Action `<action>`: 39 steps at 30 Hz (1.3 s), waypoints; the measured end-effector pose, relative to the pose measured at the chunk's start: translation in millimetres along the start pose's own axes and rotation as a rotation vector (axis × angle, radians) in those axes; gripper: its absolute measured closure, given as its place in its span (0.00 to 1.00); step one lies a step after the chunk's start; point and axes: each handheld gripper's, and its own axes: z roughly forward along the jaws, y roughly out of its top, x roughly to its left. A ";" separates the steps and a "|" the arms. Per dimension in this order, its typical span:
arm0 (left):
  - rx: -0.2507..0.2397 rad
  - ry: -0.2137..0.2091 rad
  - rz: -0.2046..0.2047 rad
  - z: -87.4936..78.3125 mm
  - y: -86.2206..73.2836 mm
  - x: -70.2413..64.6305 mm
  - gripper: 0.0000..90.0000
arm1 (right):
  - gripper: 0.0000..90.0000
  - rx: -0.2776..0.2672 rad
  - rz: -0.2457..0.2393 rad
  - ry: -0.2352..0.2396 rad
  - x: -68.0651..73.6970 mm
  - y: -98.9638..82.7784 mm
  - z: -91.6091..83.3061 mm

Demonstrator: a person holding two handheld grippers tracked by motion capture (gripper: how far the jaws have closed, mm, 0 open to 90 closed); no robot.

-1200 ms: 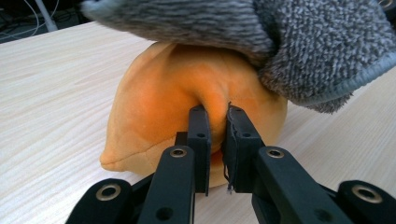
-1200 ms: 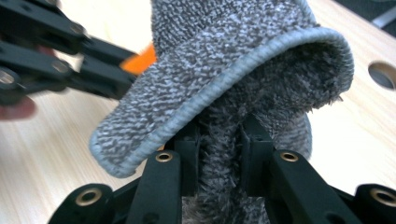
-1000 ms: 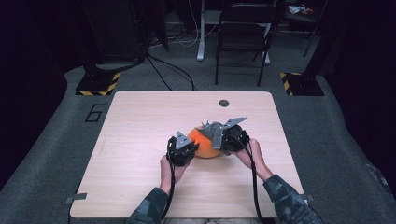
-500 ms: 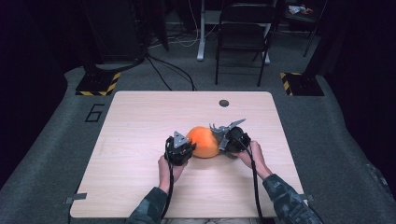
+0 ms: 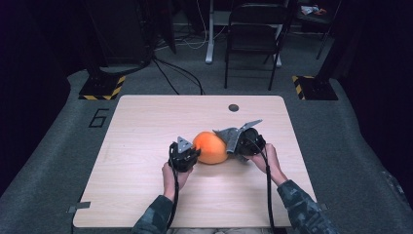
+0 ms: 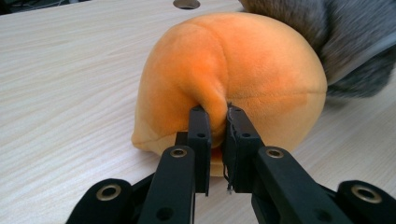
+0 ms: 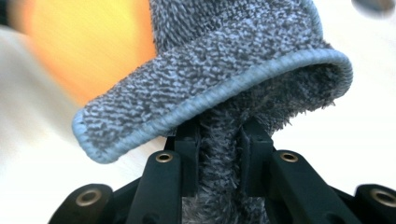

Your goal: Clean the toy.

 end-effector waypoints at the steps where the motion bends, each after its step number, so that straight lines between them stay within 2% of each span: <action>1: 0.000 0.000 -0.001 0.0 -0.1 0.1 0.91 | 0.81 -0.022 -0.018 0.015 6.6 3.4 -5.6; 3: 0.002 0.005 -0.002 0.0 -0.1 0.1 0.91 | 0.81 -0.017 -0.055 0.033 17.3 6.8 -5.9; 6: -0.001 0.003 -0.001 -0.5 -0.2 0.2 0.91 | 0.81 -0.001 -0.090 0.004 27.9 5.6 5.8; 8: -0.001 -0.001 0.007 -1.3 0.5 -0.4 0.89 | 0.81 -0.003 -0.076 0.010 25.4 3.7 9.5; 10: 0.010 -0.001 0.046 -2.3 2.3 -1.8 0.83 | 0.81 -0.014 -0.068 0.010 21.0 3.0 9.1; 12: 0.025 0.006 0.092 -4.1 5.2 -3.3 0.69 | 0.81 -0.017 -0.058 0.007 16.9 2.2 10.0; 13: 0.027 0.007 0.097 -4.1 5.9 -3.8 0.64 | 0.81 -0.015 -0.052 0.011 15.1 2.1 10.3; 18: 0.063 0.041 0.173 -0.7 7.3 -8.4 0.50 | 0.81 -0.011 -0.045 0.020 9.8 0.6 10.7; 20: 0.063 0.031 0.186 3.4 5.9 -10.5 0.46 | 0.81 -0.010 -0.048 0.021 9.9 0.6 10.7; 22: 0.042 0.018 0.194 8.3 3.9 -11.8 0.46 | 0.81 -0.015 -0.051 0.018 10.5 0.7 11.1; 23: 0.038 0.012 0.207 9.7 2.8 -12.6 0.49 | 0.81 -0.008 -0.052 0.020 10.4 0.9 10.9; 26: 0.022 0.021 0.217 13.3 -1.2 -17.7 0.69 | 0.81 -0.008 -0.044 0.017 9.2 -0.1 12.0; 27: 0.018 0.021 0.209 13.4 -1.6 -18.0 0.77 | 0.81 -0.008 -0.047 0.015 8.4 -0.5 11.8; 31: -0.002 0.010 0.171 12.0 -1.1 -18.1 0.87 | 0.81 -0.012 -0.038 0.012 6.1 -0.3 9.4; 39: -0.043 -0.080 0.028 -0.5 9.5 -15.9 0.90 | 0.82 -0.031 -0.025 0.008 1.3 4.1 -6.8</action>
